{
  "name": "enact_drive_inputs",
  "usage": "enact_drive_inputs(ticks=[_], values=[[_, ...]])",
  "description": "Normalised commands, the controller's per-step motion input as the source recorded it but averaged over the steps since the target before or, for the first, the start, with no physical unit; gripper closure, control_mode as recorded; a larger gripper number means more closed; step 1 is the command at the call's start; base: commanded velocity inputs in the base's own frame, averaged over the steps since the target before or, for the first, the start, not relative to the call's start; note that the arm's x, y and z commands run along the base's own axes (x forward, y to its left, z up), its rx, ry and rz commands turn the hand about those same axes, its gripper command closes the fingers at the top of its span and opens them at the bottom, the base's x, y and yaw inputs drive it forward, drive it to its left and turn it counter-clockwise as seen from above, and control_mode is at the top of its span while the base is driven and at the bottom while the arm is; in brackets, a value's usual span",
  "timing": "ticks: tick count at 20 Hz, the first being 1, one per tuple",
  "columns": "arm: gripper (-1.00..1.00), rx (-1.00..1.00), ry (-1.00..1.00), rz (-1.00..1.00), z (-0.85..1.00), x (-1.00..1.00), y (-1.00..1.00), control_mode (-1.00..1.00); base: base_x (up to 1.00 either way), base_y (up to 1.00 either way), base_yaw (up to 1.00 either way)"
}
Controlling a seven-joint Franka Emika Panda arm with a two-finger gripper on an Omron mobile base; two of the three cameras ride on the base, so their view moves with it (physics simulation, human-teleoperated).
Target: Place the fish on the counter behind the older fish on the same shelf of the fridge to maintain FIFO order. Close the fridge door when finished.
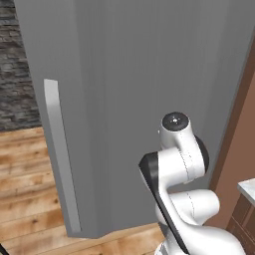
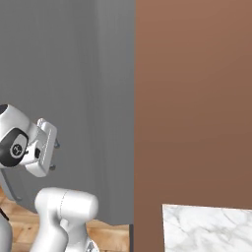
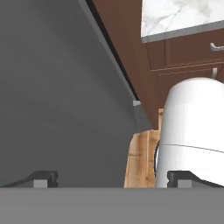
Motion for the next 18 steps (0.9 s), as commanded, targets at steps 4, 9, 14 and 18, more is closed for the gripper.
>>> enact_drive_inputs(ticks=[4,9,14,18], values=[[-1.00,-0.01,-0.07,-0.01,-0.10,0.73,0.21,-1.00,0.00,0.00,0.00],[-1.00,-0.08,-0.20,-0.13,-0.12,0.98,0.60,-1.00,0.00,0.00,0.00],[-1.00,-0.06,-0.18,-0.20,-0.10,0.80,0.48,-1.00,0.00,0.00,0.00],[-1.00,-0.03,-0.21,-0.19,-0.07,0.71,0.14,-1.00,0.00,0.00,0.00]])
